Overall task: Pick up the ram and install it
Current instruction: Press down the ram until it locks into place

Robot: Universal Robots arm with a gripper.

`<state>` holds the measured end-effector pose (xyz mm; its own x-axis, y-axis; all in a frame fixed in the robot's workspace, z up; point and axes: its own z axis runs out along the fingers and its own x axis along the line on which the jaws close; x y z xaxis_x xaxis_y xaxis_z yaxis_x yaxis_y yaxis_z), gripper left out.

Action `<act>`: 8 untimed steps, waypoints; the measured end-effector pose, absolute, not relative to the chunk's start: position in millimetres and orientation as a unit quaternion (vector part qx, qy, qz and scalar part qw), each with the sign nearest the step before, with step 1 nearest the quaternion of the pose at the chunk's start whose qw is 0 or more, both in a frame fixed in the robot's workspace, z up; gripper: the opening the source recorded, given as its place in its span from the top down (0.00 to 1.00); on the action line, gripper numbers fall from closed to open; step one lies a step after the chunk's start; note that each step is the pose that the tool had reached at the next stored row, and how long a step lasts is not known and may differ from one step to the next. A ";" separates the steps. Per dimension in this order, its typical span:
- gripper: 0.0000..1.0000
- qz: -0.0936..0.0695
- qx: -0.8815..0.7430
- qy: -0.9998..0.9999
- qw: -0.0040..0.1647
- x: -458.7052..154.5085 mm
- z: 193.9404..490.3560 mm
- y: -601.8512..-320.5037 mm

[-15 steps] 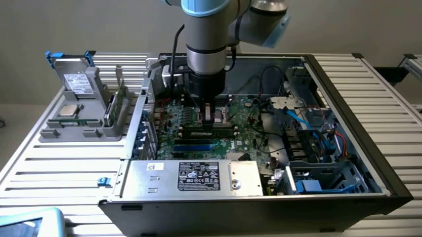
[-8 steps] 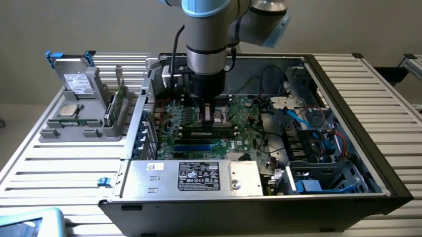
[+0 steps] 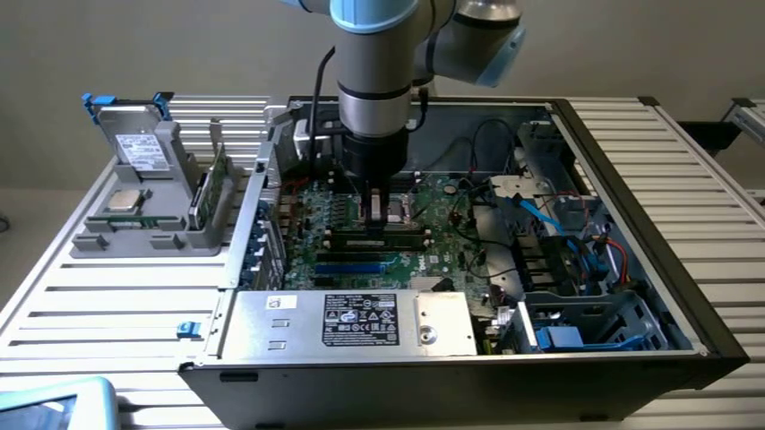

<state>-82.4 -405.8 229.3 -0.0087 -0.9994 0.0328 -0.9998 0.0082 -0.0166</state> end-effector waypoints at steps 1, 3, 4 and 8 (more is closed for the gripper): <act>0.89 0.017 0.704 -0.710 0.006 -82.4 228.7 -405.8; 0.89 0.017 0.704 -0.710 0.006 -82.4 227.6 -406.0; 0.89 0.017 0.704 -0.710 0.006 -82.4 227.2 -405.9; 0.89 0.017 0.704 -0.710 0.006 -82.4 226.0 -405.9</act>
<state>-82.4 -405.9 226.0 -0.0087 -0.9994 0.0322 -0.9998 0.0081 -0.0166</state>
